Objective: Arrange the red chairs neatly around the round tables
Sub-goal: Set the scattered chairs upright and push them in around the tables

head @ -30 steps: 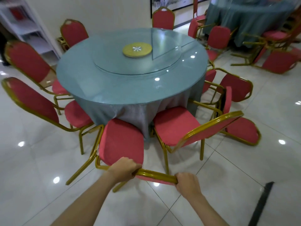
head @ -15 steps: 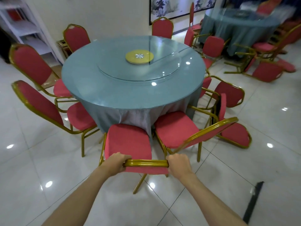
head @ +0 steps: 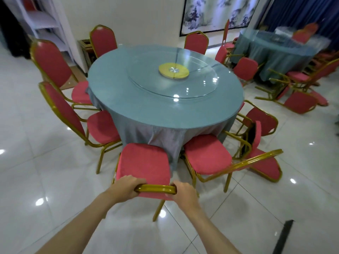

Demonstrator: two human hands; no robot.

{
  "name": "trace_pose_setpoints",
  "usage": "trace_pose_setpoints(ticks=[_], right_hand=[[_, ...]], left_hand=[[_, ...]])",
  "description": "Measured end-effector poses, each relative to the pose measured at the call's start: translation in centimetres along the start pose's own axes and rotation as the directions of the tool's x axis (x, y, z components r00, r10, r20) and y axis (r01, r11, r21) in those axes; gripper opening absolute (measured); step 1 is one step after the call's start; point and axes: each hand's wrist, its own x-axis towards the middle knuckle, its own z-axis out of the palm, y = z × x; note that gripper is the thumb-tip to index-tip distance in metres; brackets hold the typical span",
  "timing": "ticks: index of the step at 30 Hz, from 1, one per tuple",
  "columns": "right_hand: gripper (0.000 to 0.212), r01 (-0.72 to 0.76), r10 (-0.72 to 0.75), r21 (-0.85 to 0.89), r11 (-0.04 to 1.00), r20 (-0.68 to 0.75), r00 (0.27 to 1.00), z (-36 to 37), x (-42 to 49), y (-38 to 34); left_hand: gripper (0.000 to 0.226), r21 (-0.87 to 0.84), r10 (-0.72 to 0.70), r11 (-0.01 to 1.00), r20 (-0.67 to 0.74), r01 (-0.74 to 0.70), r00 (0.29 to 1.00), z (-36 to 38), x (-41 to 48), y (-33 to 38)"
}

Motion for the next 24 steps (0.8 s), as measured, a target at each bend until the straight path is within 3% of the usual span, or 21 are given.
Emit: trace_pose_setpoints(ticks=[8,13,16,20,24], right_hand=[[0.007,0.208,-0.193,-0.112,0.972,0.125,0.973,3.5,2.6,-9.8],[0.011,0.284,-0.251,-0.168,0.944,0.194,0.948,5.4,3.4,-13.4],[0.006,0.294,-0.274,-0.081,0.952,0.190,0.943,5.6,3.3,-12.9],[0.017,0.258,-0.311,0.213,0.942,0.279,0.908,3.8,3.5,-9.9],[0.038,0.163,-0.254,0.331,0.930,0.255,0.933,0.9,3.6,-5.6]], left_hand=[[0.021,0.019,-0.081,0.997,-0.007,0.081,0.997,-1.4,-6.0,-5.9],[0.035,-0.041,-0.217,0.976,-0.028,0.216,0.976,1.0,-9.2,-9.0],[0.038,-0.063,-0.247,0.967,-0.018,0.246,0.969,1.4,-9.3,-8.8],[0.013,-0.113,-0.169,0.978,0.064,0.175,0.984,-1.0,-6.6,-6.4],[0.029,-0.201,-0.039,0.978,0.083,0.055,0.996,-2.9,-2.5,-1.7]])
